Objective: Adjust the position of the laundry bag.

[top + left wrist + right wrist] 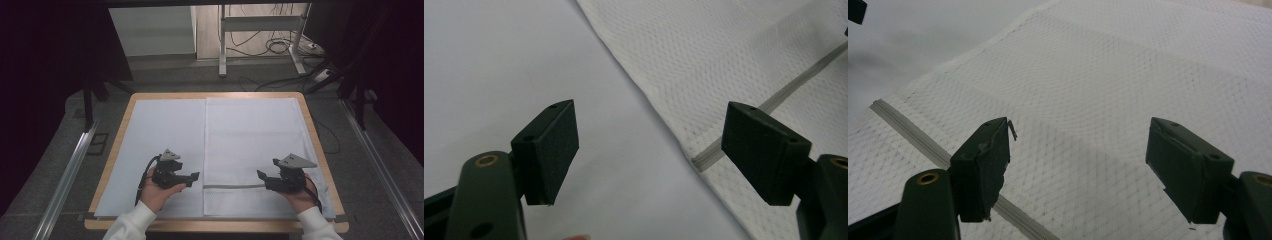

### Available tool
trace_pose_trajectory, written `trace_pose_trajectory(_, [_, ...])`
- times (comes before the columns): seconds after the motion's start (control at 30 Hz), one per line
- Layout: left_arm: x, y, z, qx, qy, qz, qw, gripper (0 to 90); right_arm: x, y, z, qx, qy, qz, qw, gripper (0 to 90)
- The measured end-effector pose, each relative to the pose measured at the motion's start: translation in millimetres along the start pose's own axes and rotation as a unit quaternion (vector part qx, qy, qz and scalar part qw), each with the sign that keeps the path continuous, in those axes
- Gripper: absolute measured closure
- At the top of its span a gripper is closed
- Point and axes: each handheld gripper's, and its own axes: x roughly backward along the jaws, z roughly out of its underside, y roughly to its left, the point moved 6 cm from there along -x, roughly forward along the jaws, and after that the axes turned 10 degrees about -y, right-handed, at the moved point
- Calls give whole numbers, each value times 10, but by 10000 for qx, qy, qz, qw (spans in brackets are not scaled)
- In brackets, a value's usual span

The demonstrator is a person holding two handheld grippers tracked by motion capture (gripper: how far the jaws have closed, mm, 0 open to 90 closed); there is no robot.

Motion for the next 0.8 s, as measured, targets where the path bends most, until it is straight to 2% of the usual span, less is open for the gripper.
trace_pose_trajectory(0.3, [-273,-174,8,91,327,282,9990,263,148,-52,46,-88,-89,216,9997,251])
trace_pose_trajectory(0.43, [-327,-204,50,128,471,318,9983,283,144,-49,61,-76,-61,224,9997,251])
trace_pose_trajectory(0.63, [-346,-190,85,358,473,292,9978,316,143,-59,60,-49,-43,264,9996,252])
trace_pose_trajectory(0.8, [-349,-227,131,401,509,325,9974,327,141,-64,55,-57,-49,280,9996,253])
